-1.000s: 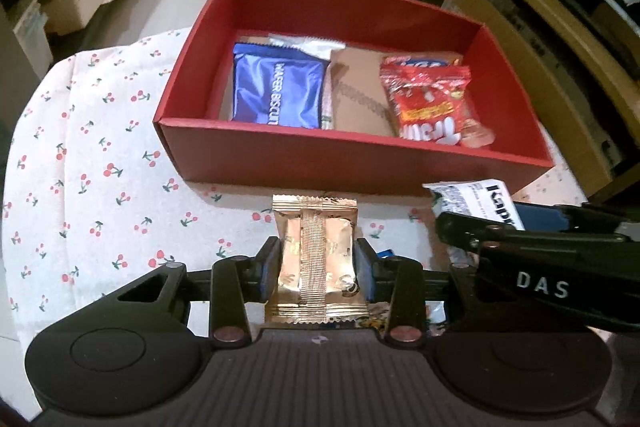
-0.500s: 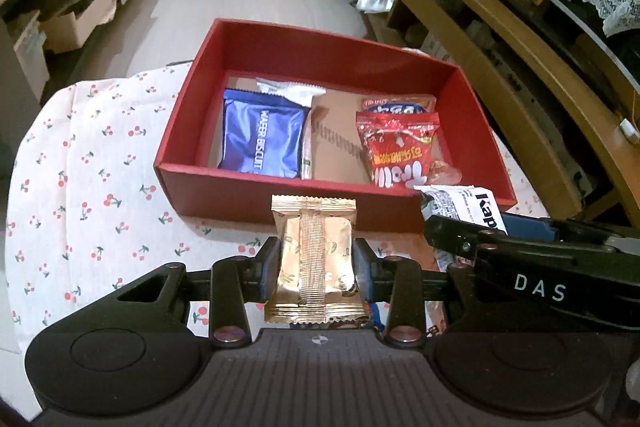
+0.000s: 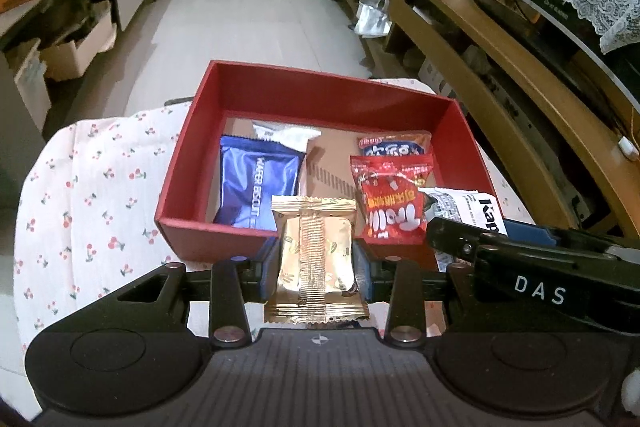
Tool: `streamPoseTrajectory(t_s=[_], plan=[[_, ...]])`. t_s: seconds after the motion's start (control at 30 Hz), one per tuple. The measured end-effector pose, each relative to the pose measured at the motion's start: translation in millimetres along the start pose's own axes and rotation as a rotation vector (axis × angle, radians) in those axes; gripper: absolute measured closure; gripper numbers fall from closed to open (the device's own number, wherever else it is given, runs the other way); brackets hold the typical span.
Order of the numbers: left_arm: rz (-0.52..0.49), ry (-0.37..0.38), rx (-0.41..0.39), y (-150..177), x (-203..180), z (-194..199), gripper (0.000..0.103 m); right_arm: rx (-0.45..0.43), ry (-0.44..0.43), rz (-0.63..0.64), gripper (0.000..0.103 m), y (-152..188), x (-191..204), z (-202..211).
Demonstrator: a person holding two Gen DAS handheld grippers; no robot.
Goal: Organize snacks
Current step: 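Carry the gold pack and Kaprons pack over the red box, then lower both packs into the red box and open both grippers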
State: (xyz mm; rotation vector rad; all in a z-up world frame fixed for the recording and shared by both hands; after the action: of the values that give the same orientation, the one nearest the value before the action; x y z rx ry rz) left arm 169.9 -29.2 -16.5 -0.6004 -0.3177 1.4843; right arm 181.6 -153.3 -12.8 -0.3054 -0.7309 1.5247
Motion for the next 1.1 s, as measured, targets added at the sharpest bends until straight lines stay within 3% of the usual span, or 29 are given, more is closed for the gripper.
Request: streamPoseTrajectory(t_s=[1.1], plan=[[-0.018,-0.079,-0.019,-33,0,-33,0.058,-0.037,0.078,-0.016,0.038,-30,-7,-35]])
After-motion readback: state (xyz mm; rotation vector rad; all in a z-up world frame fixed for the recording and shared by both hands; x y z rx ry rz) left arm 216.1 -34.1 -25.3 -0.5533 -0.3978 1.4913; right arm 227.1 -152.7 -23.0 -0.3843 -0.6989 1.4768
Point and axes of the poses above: each gripper's, at about its wrist camera, not at the fingertips, and z roughly against the way its jaws point, x to its left, y to its underside, the point moved 5 cm from there along -z, roughly the way its jaws point, and after that the axes turned 2 degrees about x, right-handed, at the moved point
